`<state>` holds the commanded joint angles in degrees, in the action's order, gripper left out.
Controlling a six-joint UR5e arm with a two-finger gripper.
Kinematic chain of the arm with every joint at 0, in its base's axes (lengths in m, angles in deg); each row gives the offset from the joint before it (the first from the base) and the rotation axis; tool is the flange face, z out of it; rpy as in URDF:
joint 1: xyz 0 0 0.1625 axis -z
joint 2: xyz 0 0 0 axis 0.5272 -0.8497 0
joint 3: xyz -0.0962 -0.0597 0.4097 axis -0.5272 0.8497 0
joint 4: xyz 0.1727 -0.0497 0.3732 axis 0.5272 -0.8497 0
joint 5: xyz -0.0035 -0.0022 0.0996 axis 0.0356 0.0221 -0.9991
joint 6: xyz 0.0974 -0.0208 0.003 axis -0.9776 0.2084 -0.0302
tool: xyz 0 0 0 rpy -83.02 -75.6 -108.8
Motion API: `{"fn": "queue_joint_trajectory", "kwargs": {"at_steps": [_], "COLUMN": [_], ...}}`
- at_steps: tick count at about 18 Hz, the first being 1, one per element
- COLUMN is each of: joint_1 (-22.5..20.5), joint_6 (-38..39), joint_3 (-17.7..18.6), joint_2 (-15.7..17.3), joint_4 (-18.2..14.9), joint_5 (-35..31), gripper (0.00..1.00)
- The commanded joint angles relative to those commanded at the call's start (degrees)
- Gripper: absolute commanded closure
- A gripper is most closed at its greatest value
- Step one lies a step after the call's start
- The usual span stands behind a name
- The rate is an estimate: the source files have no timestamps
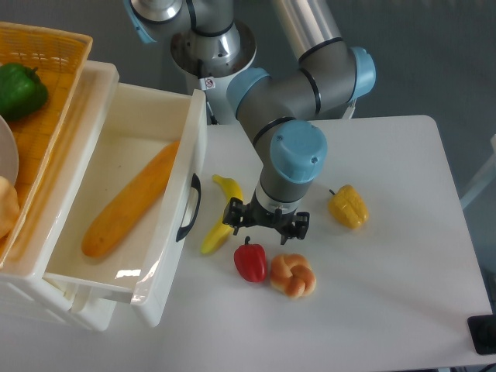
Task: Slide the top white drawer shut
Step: 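Move the gripper toward the open white drawer's front panel, then push the drawer front with the gripper, sliding the drawer shut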
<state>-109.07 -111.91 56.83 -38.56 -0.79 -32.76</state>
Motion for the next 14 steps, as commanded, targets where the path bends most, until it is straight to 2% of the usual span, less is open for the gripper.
{"fn": "queue_joint_trajectory", "kwargs": {"at_steps": [5,14], "joint_1": [1.23,2.29], "joint_6": [1.41,1.50], "joint_3": [0.09,0.18], "joint_2": [-0.79,-0.27], "joint_4": [0.09,0.00], "joint_5": [0.70,2.02], "gripper": [0.00,0.00]}}
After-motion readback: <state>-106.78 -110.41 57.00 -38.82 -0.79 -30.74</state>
